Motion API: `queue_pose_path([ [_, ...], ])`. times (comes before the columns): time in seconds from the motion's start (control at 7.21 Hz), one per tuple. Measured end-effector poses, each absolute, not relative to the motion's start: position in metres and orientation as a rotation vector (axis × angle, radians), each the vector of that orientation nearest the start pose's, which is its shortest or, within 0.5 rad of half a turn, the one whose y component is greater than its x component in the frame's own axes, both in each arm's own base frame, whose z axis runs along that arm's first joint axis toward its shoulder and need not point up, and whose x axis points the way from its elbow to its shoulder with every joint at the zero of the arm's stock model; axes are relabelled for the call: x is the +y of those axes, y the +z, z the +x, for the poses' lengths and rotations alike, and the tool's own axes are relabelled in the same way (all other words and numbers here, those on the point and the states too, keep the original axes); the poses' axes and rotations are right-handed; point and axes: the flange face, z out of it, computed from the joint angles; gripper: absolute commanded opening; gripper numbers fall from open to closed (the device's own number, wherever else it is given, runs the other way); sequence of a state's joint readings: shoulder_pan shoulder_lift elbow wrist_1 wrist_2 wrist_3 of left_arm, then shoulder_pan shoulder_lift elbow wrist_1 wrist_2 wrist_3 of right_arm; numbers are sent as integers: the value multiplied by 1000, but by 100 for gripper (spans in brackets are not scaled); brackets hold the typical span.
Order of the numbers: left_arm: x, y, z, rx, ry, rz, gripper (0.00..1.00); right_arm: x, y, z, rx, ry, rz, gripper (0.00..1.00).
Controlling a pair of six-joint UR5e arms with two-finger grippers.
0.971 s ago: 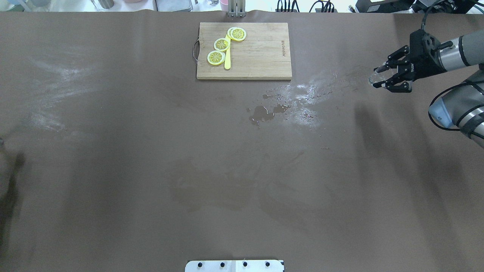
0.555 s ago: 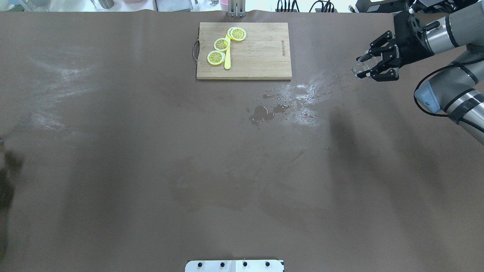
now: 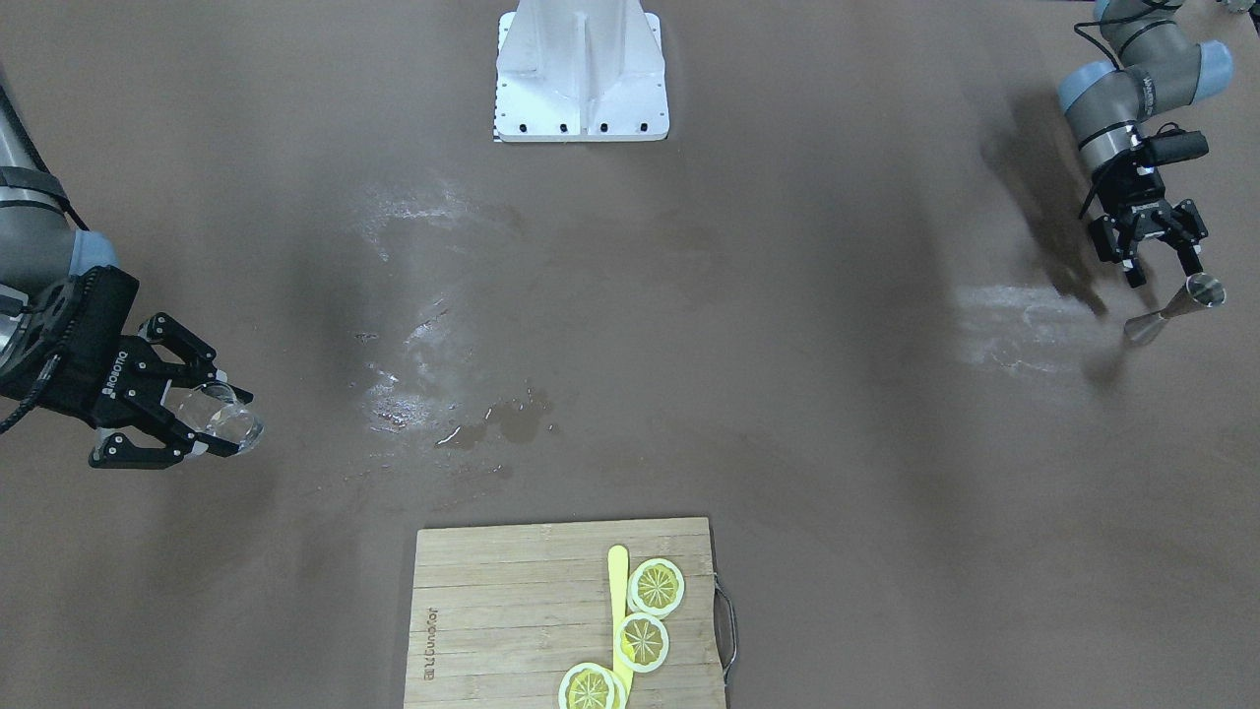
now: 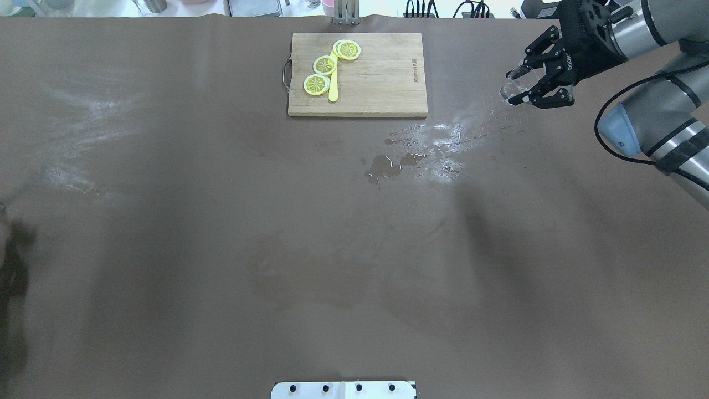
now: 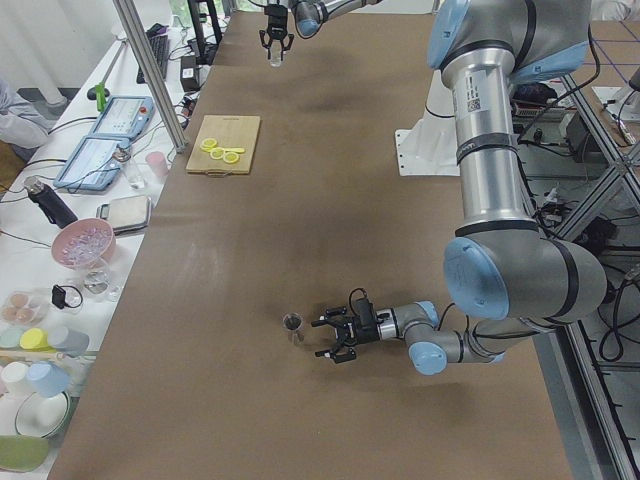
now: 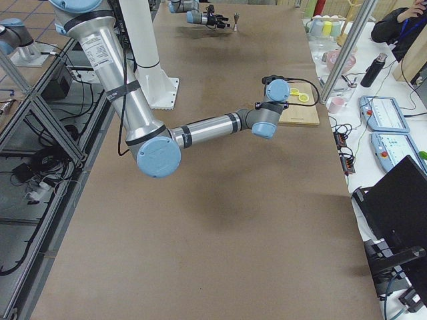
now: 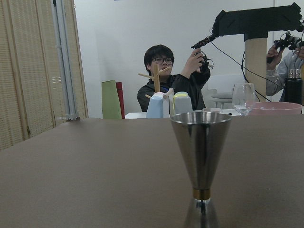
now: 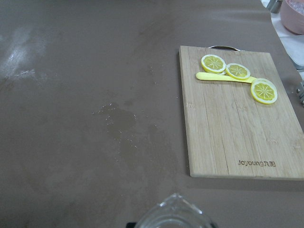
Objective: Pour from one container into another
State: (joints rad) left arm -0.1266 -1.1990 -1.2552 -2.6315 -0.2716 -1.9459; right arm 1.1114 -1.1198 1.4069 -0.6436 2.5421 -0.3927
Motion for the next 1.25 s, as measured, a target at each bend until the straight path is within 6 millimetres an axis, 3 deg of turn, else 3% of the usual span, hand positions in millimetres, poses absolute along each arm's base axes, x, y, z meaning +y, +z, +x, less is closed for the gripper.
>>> queue_pose_path([
  [0.28, -271, 793, 223, 448, -698, 1255, 86, -598, 339, -243, -927, -1296, 1154, 0],
  [0.55, -282, 791, 232, 403, -708, 1251, 85, -574, 312, -253, -831, -1358, 1108, 0],
  [0.97, -298, 784, 237, 382, -758, 1234, 81, -534, 295, -285, -690, -1496, 1060, 0],
  [1.25, -314, 776, 242, 378, -809, 1220, 81, -527, 291, -290, -679, -1559, 1064, 0],
])
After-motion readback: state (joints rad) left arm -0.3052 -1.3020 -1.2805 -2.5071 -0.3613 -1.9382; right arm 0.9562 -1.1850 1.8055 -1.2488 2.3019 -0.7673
